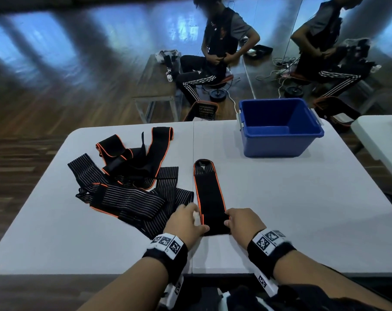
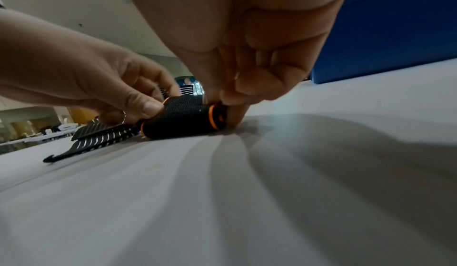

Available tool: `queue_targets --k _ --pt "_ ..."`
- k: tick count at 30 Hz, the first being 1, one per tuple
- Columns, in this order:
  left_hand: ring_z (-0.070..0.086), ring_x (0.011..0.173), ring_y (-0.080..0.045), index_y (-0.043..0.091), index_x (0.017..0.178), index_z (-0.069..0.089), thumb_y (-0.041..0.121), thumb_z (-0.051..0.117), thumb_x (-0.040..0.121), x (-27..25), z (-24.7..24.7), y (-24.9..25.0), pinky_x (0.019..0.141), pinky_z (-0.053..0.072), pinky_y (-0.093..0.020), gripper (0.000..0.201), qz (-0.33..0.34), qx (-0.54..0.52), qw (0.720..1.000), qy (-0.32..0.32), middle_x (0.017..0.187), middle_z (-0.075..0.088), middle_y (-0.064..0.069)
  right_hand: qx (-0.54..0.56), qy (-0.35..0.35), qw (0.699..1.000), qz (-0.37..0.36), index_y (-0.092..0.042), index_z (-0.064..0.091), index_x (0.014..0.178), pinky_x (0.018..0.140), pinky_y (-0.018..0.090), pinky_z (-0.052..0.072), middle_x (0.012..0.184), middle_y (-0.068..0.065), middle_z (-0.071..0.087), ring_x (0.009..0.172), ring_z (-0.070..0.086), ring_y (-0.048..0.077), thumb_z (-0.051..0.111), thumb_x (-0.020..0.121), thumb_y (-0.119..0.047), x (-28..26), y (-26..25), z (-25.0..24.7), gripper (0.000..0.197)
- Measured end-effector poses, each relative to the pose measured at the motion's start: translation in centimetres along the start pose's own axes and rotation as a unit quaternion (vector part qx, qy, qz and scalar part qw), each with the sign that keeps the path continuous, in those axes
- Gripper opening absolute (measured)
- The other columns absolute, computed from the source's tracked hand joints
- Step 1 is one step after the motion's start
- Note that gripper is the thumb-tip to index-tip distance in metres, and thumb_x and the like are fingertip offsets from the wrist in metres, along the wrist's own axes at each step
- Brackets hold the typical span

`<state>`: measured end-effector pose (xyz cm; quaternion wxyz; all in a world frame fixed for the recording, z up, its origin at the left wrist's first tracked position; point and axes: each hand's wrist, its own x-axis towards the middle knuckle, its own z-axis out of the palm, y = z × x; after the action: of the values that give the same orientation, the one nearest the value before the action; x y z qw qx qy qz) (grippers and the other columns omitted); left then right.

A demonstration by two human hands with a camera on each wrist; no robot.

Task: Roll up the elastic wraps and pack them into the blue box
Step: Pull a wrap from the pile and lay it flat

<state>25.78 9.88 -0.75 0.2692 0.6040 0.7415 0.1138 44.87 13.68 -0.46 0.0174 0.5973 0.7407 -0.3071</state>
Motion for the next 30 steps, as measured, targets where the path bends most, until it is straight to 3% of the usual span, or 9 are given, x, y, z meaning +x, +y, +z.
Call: queue_targets --k 5,7,10,12,16,18,20,22,30 --pt "0.046 0.113 -0.018 0.033 0.134 0.057 0.045 0.064 0.090 -0.2 0.7 0.4 0.095 0.048 -0.034 0.046 0.071 0.093 0.993 0.000 0.115 0.048 0.003 -0.008 0.029 0.999 -0.039 -0.019 0.045 0.126 0.070 0.030 0.043 0.082 -0.008 0.056 0.079 0.055 0.019 0.048 0.099 -0.019 -0.3 -0.1 0.3 0.028" --pt "0.046 0.112 -0.022 0.029 0.139 0.051 0.047 0.052 0.097 -0.3 0.9 0.2 0.094 0.050 -0.038 0.045 0.082 0.159 0.984 -0.015 0.118 0.049 -0.002 -0.014 0.018 0.999 -0.039 -0.020 0.048 0.130 0.076 0.030 0.045 0.097 0.000 0.063 0.087 0.058 0.019 0.049 0.099 -0.026 -0.4 -0.1 0.2 0.031" --pt "0.045 0.115 -0.027 0.024 0.149 0.035 0.041 0.039 0.101 -0.9 1.4 -0.1 0.094 0.049 -0.041 0.051 0.091 0.212 0.972 -0.038 0.127 0.051 -0.006 -0.008 -0.019 0.999 -0.039 -0.025 0.047 0.141 0.093 0.031 0.047 0.122 0.003 0.062 0.112 0.059 0.021 0.064 0.088 -0.046 -0.5 0.1 0.0 0.060" --pt "0.044 0.116 -0.027 0.021 0.153 0.026 0.032 0.042 0.096 -1.3 1.8 -0.1 0.095 0.048 -0.041 0.061 0.095 0.211 0.972 -0.047 0.129 0.049 -0.007 -0.018 -0.038 0.998 -0.045 -0.026 0.041 0.146 0.097 0.031 0.046 0.127 0.002 0.059 0.117 0.058 0.021 0.071 0.083 -0.039 -0.7 0.3 0.0 0.072" --pt "0.045 0.119 -0.027 0.027 0.154 0.025 0.030 0.050 0.095 -1.0 2.0 -0.6 0.098 0.046 -0.039 0.064 0.070 0.159 0.983 -0.065 0.128 0.048 -0.007 0.018 -0.027 0.999 -0.034 -0.026 0.042 0.146 0.099 0.031 0.045 0.124 0.003 0.064 0.116 0.059 0.021 0.065 0.090 -0.025 -0.5 0.9 0.5 0.060" --pt "0.052 0.113 -0.024 0.033 0.146 0.042 0.037 0.051 0.097 -0.6 2.0 -0.9 0.095 0.047 -0.036 0.050 0.031 0.059 0.996 -0.057 0.118 0.055 -0.005 0.087 -0.018 0.996 -0.016 -0.025 0.055 0.135 0.093 0.030 0.047 0.110 0.002 0.070 0.106 0.063 0.020 0.064 0.090 -0.028 -0.2 1.0 0.6 0.045" --pt "0.062 0.091 -0.018 0.034 0.115 0.065 0.039 0.051 0.097 -0.6 1.8 -0.8 0.083 0.052 -0.034 0.024 0.008 -0.028 0.999 -0.030 0.094 0.062 0.002 0.120 -0.016 0.993 -0.009 -0.020 0.067 0.110 0.085 0.032 0.049 0.096 0.002 0.072 0.094 0.065 0.021 0.062 0.092 -0.030 0.1 0.9 0.4 0.022" --pt "0.062 0.075 -0.014 0.025 0.086 0.065 0.038 0.051 0.097 -0.7 1.7 -0.7 0.076 0.054 -0.033 0.022 -0.007 -0.073 0.997 -0.011 0.076 0.064 0.007 0.131 -0.017 0.991 0.005 -0.015 0.066 0.087 0.078 0.032 0.049 0.086 0.004 0.071 0.083 0.064 0.021 0.059 0.094 -0.034 0.2 0.9 0.3 0.021" --pt "0.058 0.069 -0.009 0.026 0.071 0.061 0.044 0.053 0.098 -0.3 1.5 -0.1 0.063 0.041 -0.025 0.033 -0.052 -0.056 0.997 -0.025 0.069 0.061 0.008 0.127 -0.041 0.989 0.062 -0.010 0.062 0.074 0.082 0.035 0.050 0.082 0.010 0.076 0.071 0.064 0.023 0.048 0.101 -0.039 0.0 0.4 0.5 0.042"
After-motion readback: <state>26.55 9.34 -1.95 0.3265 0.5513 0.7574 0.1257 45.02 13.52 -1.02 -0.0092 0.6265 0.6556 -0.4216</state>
